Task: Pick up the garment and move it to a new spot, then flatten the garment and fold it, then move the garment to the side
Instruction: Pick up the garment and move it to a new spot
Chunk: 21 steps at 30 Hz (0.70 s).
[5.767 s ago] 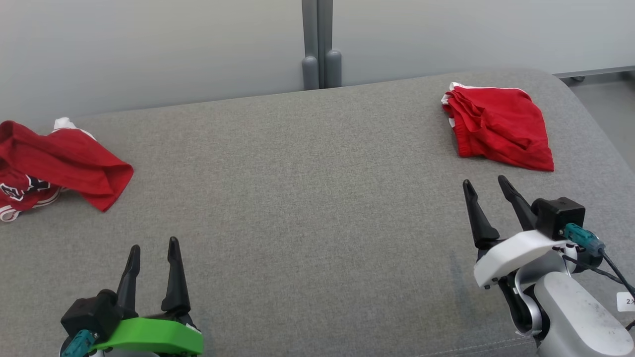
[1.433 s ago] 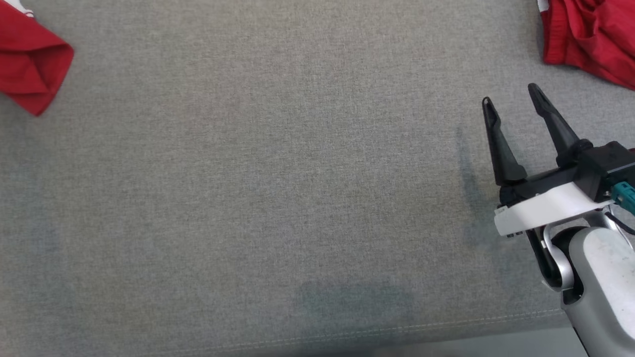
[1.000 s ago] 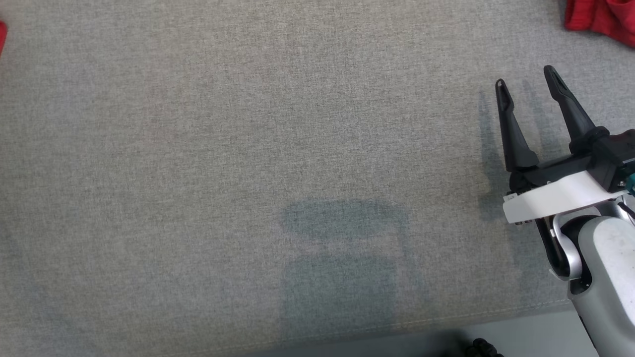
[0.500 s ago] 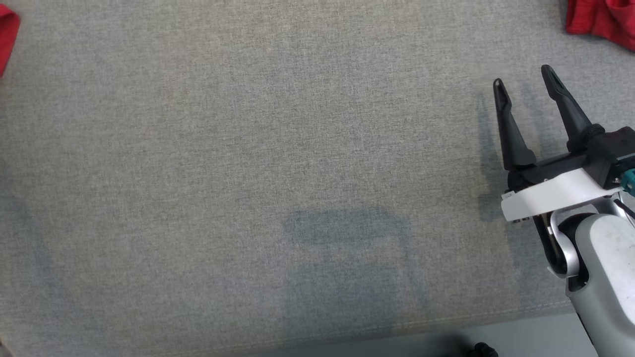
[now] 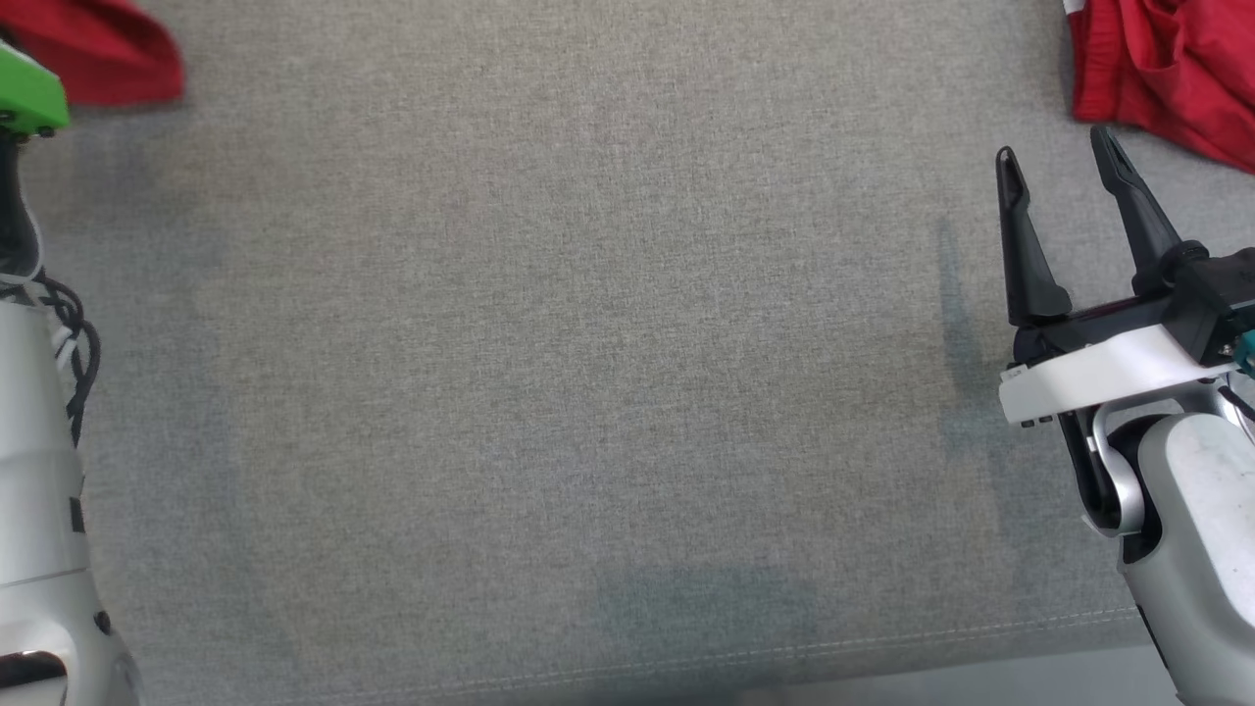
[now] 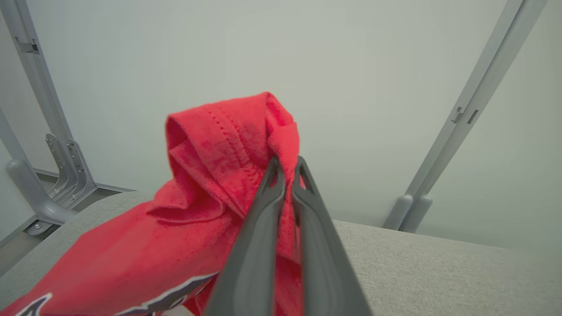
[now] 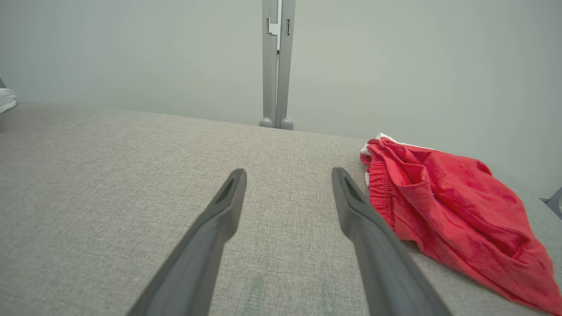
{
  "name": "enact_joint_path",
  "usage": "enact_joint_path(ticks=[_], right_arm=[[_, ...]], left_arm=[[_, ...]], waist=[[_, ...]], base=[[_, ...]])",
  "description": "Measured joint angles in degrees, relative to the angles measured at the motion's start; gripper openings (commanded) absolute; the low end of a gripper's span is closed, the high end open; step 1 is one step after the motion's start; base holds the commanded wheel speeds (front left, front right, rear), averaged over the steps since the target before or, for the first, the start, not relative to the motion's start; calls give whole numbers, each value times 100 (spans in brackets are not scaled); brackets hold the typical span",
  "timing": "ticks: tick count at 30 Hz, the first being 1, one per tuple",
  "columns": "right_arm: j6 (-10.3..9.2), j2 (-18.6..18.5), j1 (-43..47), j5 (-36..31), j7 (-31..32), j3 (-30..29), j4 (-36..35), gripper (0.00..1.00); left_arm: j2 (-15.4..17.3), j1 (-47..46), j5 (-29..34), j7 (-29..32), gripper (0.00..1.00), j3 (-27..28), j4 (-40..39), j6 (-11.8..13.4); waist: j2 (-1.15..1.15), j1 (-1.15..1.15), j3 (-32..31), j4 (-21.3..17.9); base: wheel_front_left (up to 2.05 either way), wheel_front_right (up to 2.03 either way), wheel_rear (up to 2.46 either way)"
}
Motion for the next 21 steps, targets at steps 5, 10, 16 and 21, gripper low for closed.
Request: enact_joint_path(ticks=[5,10,16,21], right_arm=[[0,91,1,32,-69,-21,141,100],[0,223,12,97,-112,23,311,100],[68,456,232,205,-144,301,605,100],[152,566,380,288,-142,495,661,100]], left_arm=[[-319,-59,-1,-215,0,-443,-280,-392],[-887,26,-154,-275,0,-962,-366,-445],[-1228,1069,-344,-311,0,-1672,-104,-497],[-1017,1991,-603,-256,0,-2127,167,-497]], waist=[[0,0,-355,63],[0,0,-728,101],[0,0,-1182,52],[0,0,-1484,-143]], base=[[0,0,0],[0,0,0],[0,0,0],[0,0,0]])
